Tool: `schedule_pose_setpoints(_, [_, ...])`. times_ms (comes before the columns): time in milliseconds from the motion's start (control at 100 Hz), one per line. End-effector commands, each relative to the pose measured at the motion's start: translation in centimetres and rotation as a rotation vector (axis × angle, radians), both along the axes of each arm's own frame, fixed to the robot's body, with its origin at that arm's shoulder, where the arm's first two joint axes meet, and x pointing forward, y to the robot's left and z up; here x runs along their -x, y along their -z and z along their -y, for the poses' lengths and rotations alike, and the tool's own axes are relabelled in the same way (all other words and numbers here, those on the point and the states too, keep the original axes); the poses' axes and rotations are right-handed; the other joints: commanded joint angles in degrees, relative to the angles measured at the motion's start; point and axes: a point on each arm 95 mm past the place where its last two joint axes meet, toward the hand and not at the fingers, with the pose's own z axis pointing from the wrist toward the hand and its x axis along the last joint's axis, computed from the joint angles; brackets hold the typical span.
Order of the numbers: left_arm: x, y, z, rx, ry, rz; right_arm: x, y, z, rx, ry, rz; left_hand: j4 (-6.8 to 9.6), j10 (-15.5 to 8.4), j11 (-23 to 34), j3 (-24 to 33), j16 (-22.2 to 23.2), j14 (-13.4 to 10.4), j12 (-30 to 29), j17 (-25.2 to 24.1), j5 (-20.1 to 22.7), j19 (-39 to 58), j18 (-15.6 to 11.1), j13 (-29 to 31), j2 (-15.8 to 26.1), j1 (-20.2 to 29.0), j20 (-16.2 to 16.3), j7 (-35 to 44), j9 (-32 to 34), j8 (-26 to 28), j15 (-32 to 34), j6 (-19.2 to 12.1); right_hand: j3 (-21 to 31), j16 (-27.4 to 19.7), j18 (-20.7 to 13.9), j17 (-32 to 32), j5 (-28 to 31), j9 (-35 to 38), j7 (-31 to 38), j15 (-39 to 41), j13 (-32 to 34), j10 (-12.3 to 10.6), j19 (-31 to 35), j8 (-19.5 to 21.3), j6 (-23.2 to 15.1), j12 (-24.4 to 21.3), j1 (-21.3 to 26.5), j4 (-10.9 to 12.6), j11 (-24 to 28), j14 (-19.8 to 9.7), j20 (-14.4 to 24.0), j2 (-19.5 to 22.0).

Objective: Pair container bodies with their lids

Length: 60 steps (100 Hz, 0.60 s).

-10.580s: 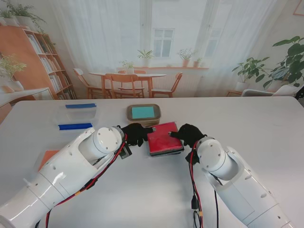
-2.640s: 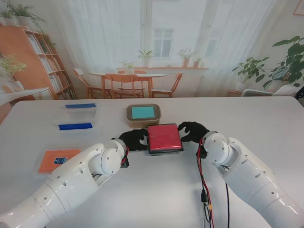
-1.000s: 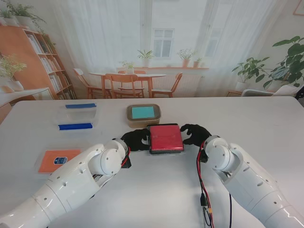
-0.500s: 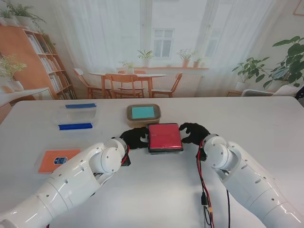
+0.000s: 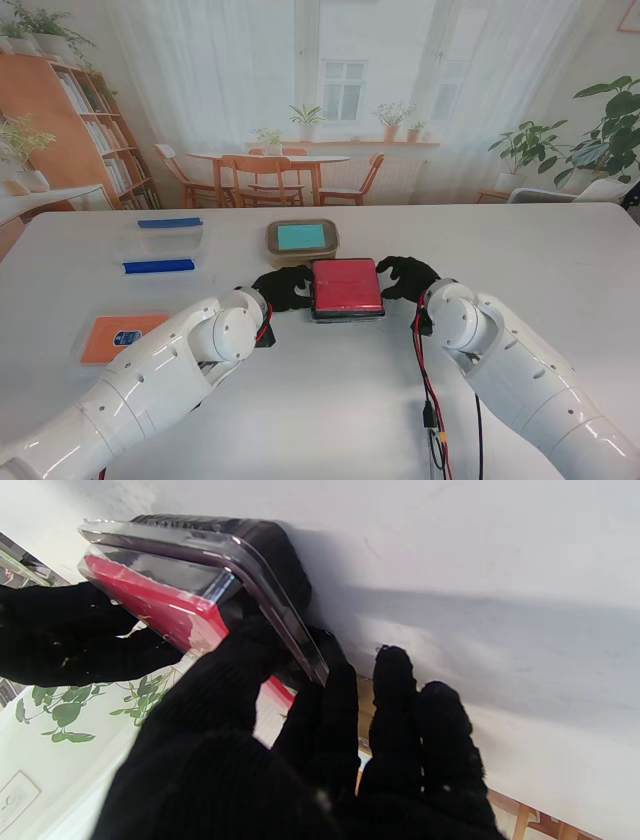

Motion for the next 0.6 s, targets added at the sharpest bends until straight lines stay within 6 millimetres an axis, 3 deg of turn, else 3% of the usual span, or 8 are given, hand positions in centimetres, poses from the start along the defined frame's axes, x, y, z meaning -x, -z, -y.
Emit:
schedule_pose_setpoints(0, [0.4,0.1,0.9,0.018,0.011,-0.015,0.3,0.4,-1.0,-0.009,-0.02,-0.031,-0.55,-1.73,-0.95,-2.93,-0.48,0.43,-0.18,-0.13,1.26,0.18,-2.74,-1.42,1.18,0.6,0.36,0.09,-0.08,-0.58,-0.57,-7.88,-3.18,0.39,-1.48,0.02,2.95,0.12,2.08,0.99,0.85,-0.37,2.26,0.23,-6.58,0.37,-2.41,-1.49,0.41,-0.5,0.6,-0.66])
schedule_pose_setpoints(590, [0.5,0.1,-0.1,0.039,-0.025,0.008,0.5,-0.6,-1.4,-0.016,-0.015,0.005,-0.16,-1.05,-0.9,-4.51,-0.54,0.97,-0.15,0.4,1.56,0.37,-2.4,-0.96,1.69,0.98,0.4,-0.09,0.34,-0.57,-0.36,-7.91,-3.56,0.4,-1.37,0.38,3.11,0.18,1.87,1.22,0.9,0.28,2.68,0.28,-6.69,0.49,-2.8,-1.42,0.75,-0.54,0.59,-0.31])
